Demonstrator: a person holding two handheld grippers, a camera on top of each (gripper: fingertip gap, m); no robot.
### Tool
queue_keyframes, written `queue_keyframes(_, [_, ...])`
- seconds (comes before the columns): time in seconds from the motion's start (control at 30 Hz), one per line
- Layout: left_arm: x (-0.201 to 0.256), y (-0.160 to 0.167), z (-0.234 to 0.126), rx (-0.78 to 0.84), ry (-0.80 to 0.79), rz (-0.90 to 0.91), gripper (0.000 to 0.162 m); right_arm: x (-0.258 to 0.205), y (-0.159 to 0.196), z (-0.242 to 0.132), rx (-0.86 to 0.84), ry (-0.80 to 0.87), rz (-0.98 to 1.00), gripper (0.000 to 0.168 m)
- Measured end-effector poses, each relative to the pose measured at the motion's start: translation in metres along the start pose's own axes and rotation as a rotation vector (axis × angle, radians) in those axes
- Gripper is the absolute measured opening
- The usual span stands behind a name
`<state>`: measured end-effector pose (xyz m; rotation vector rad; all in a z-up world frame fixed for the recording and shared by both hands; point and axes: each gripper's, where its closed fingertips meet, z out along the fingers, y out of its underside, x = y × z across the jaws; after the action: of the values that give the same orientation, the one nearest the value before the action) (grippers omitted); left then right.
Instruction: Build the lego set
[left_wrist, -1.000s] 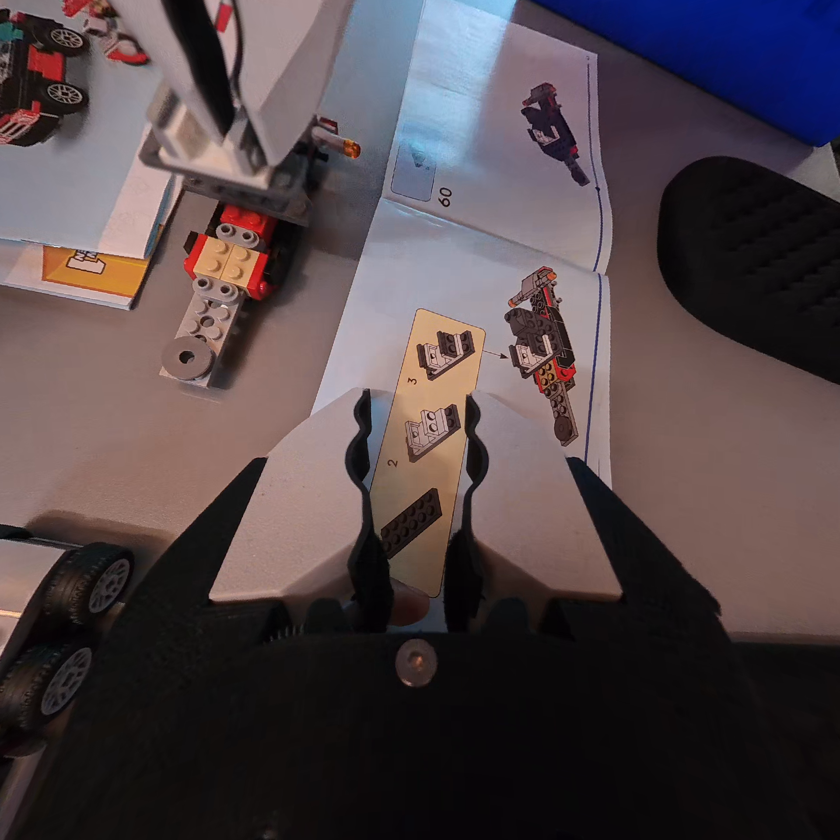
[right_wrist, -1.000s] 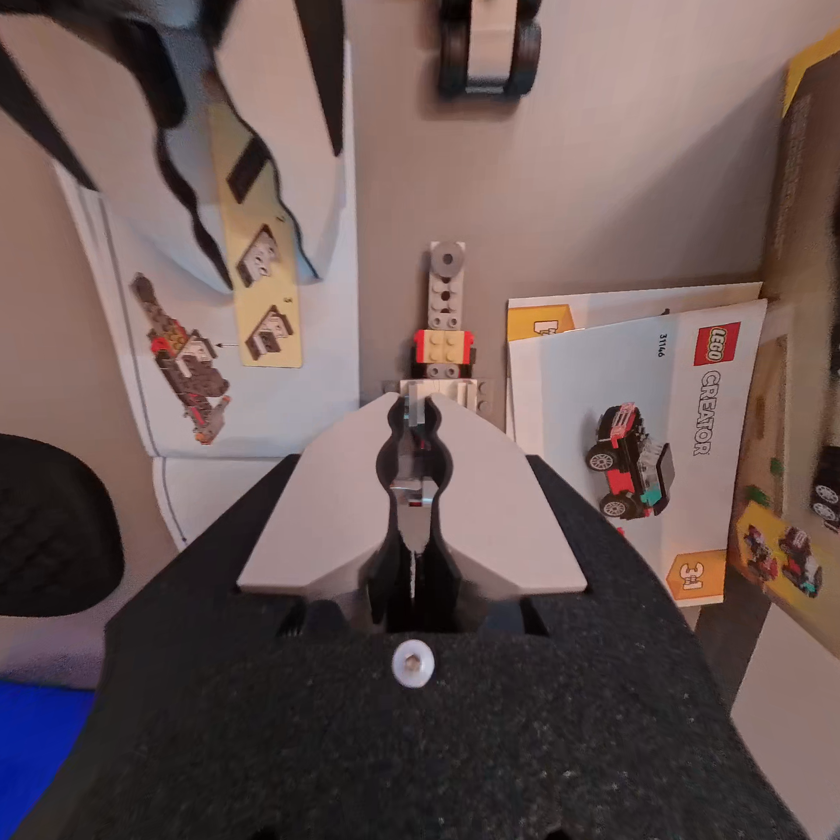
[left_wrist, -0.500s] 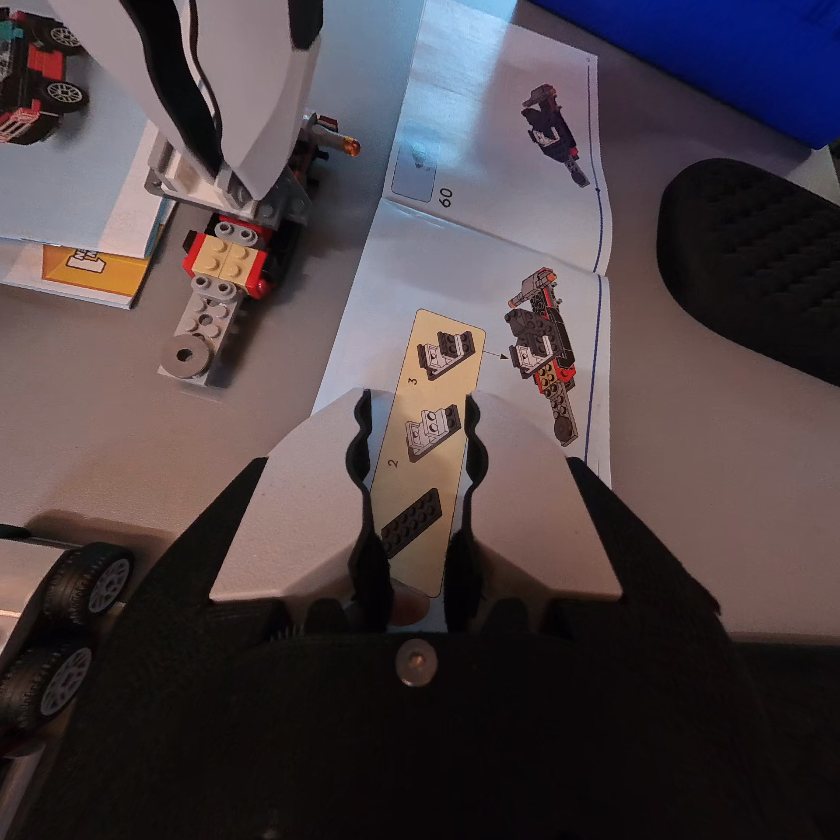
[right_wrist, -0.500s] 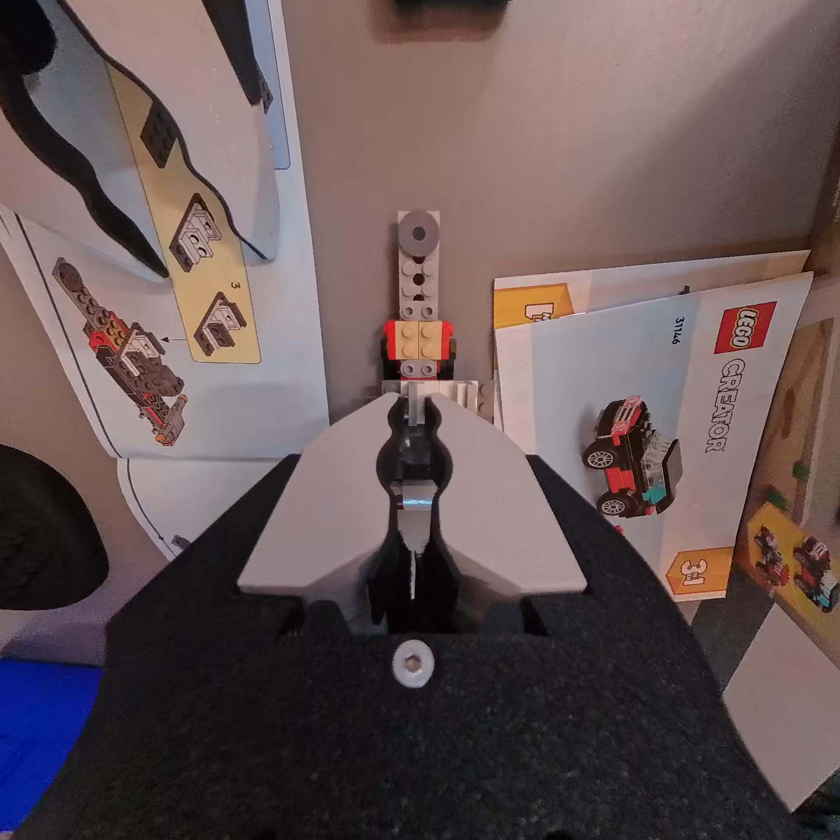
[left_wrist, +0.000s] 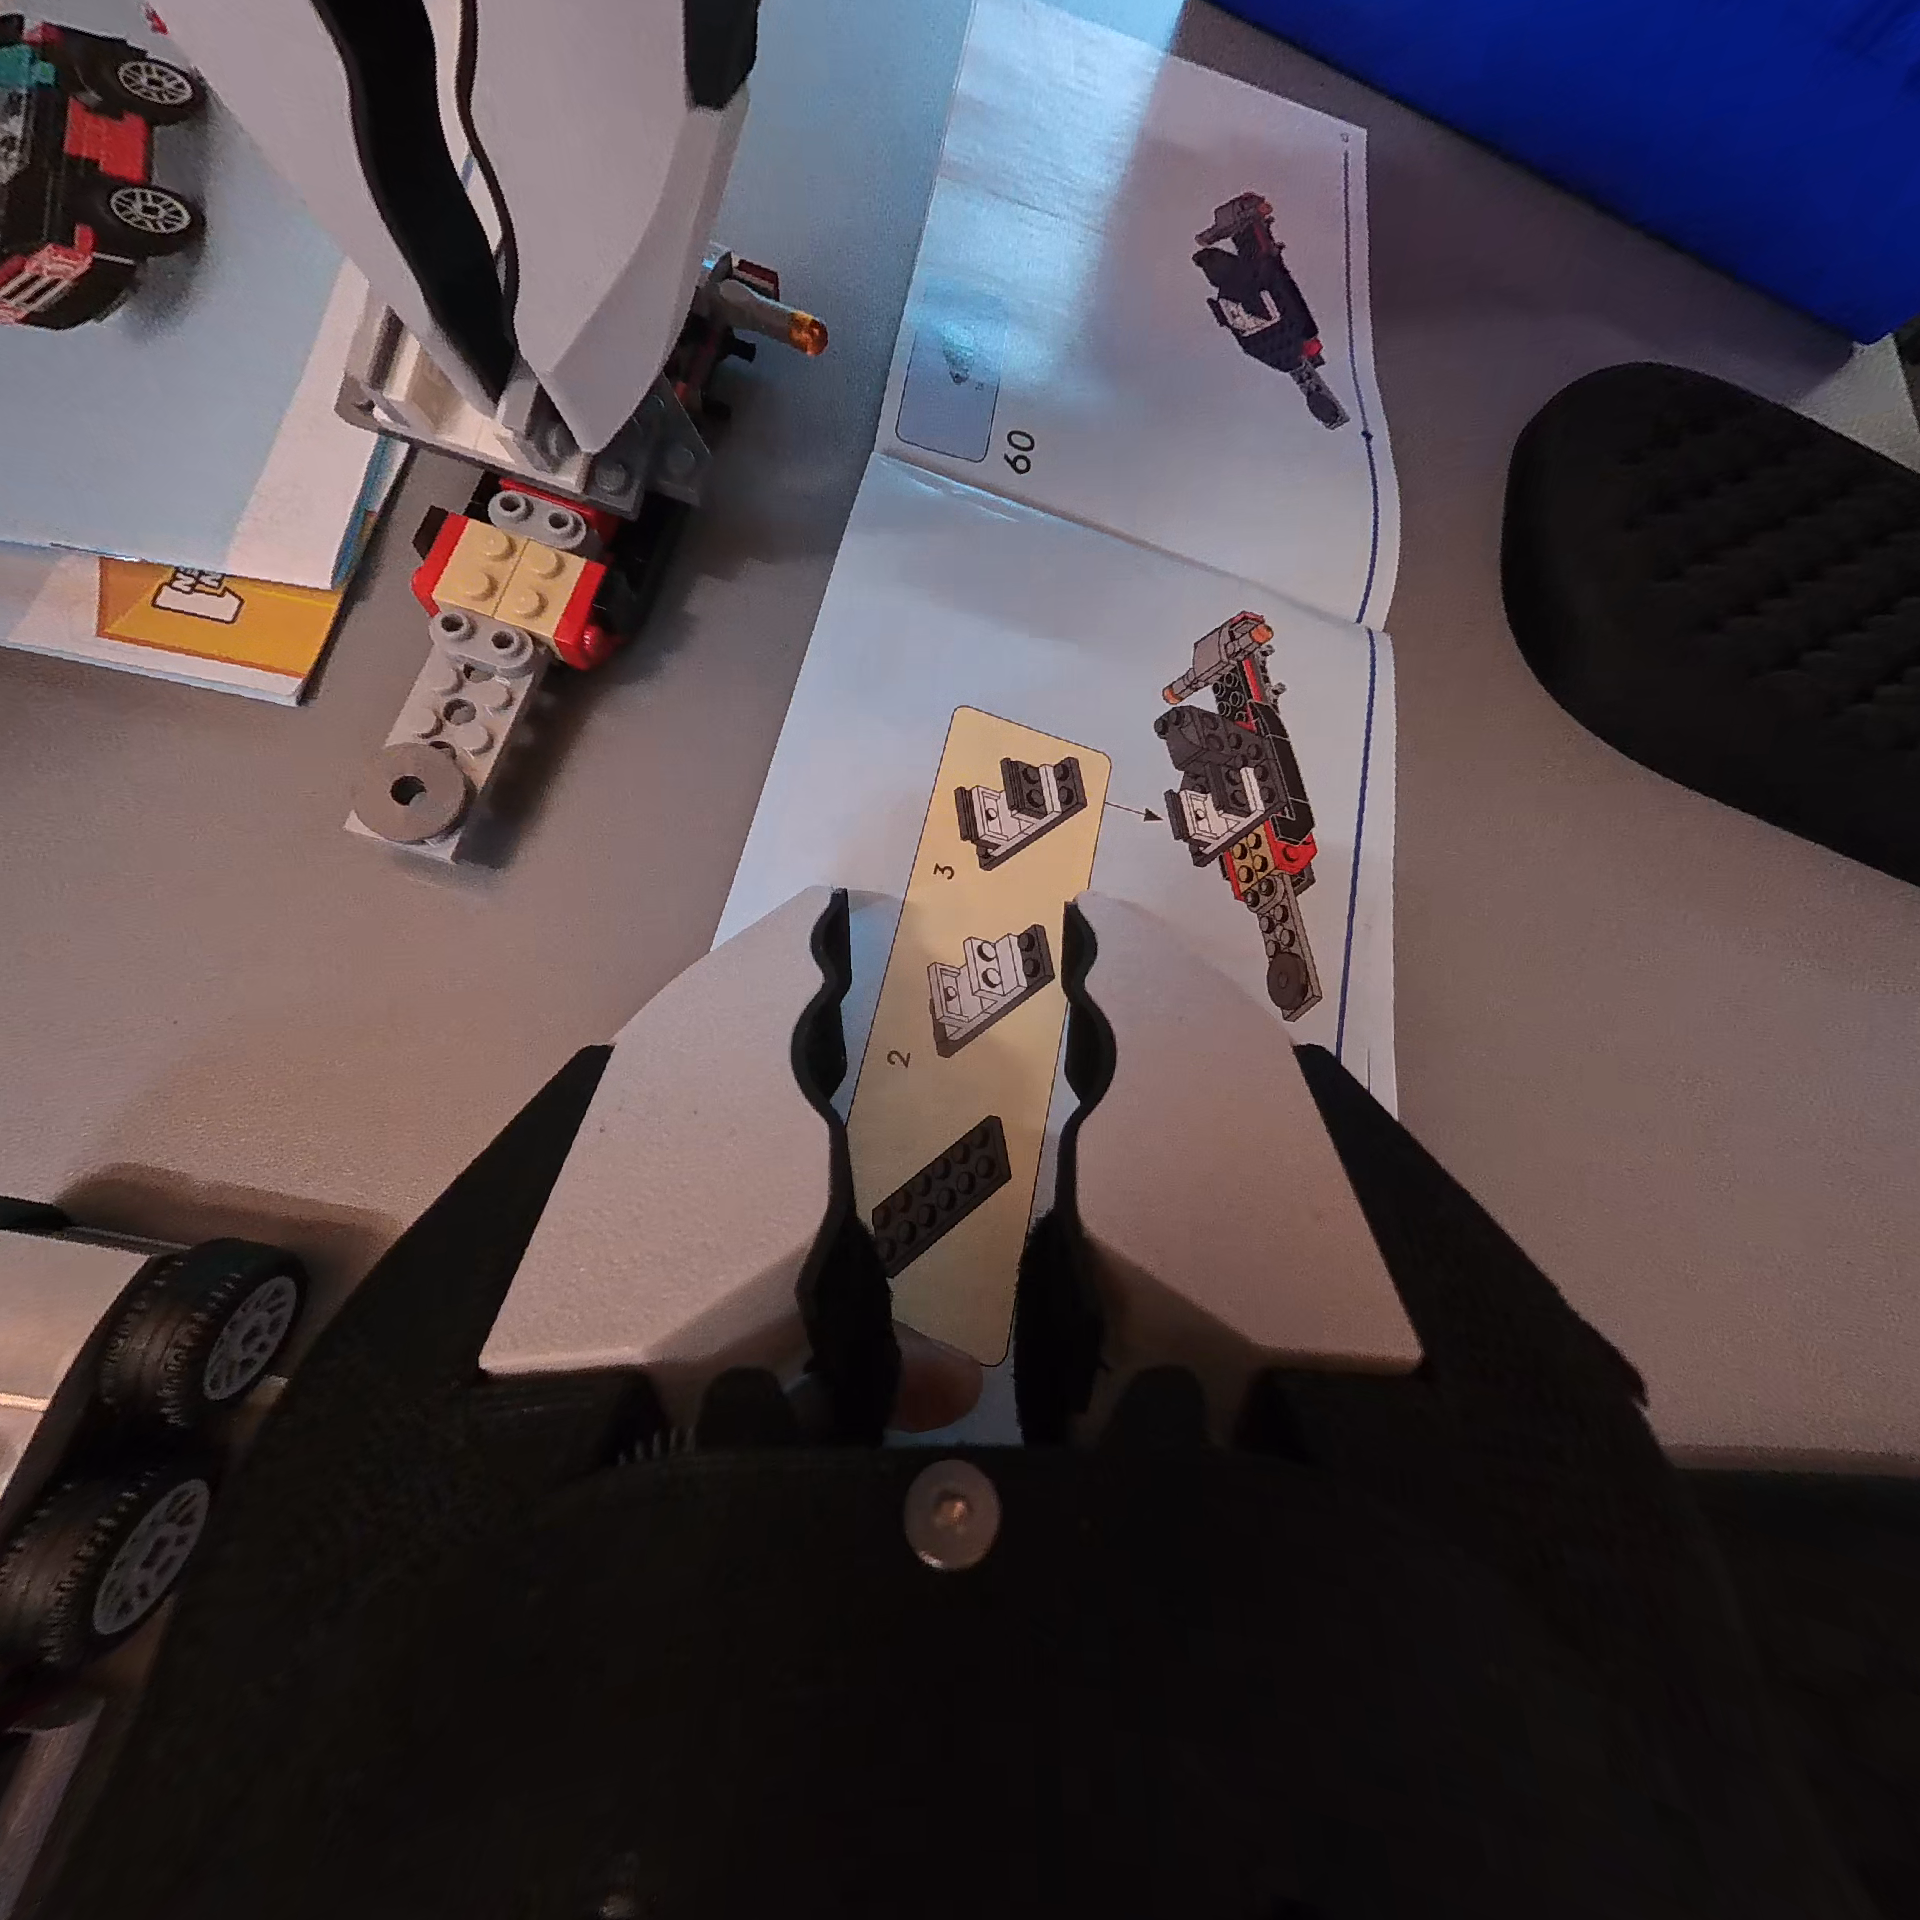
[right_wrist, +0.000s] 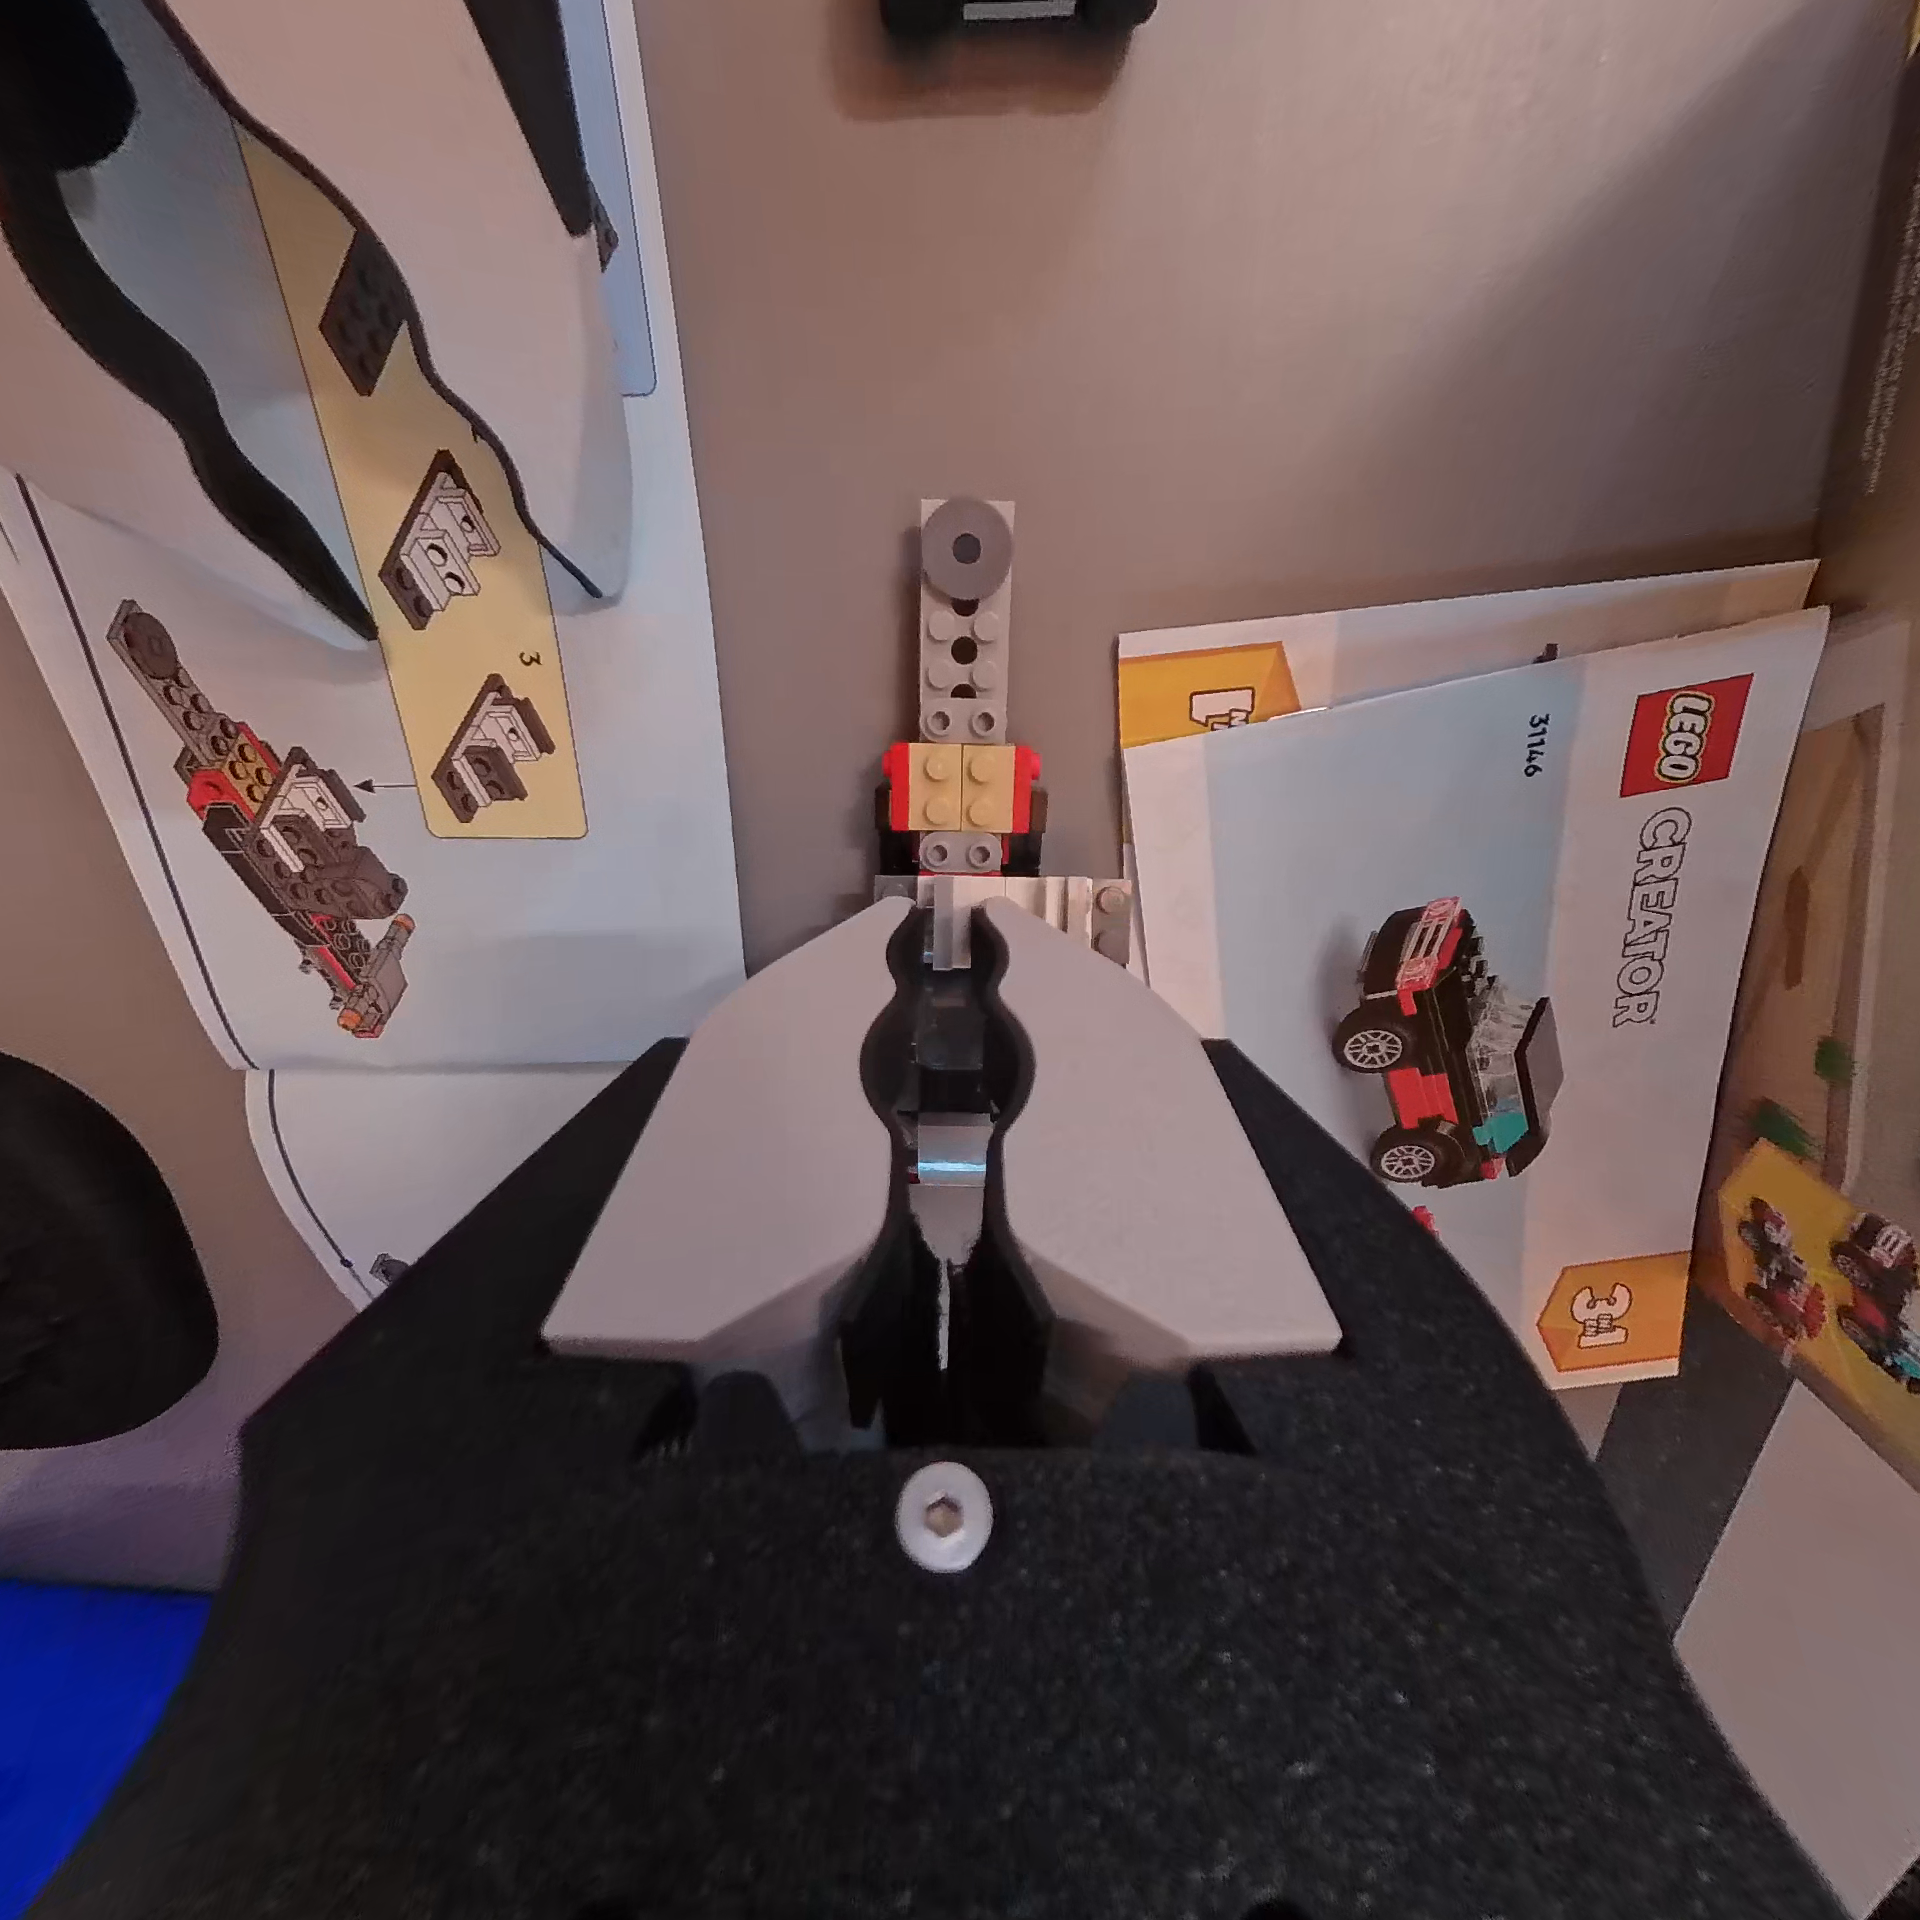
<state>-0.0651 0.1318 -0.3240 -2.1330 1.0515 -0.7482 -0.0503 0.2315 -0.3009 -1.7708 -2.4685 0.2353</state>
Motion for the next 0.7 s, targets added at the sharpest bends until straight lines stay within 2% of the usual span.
queue_keyframes(0.7, [0.0000, -0.0001, 0.0002, 0.000, 0.000, -0.003, 0.038, -0.0010, -0.0024, -0.0005, 0.053, 0.023, -0.018, 0.008])
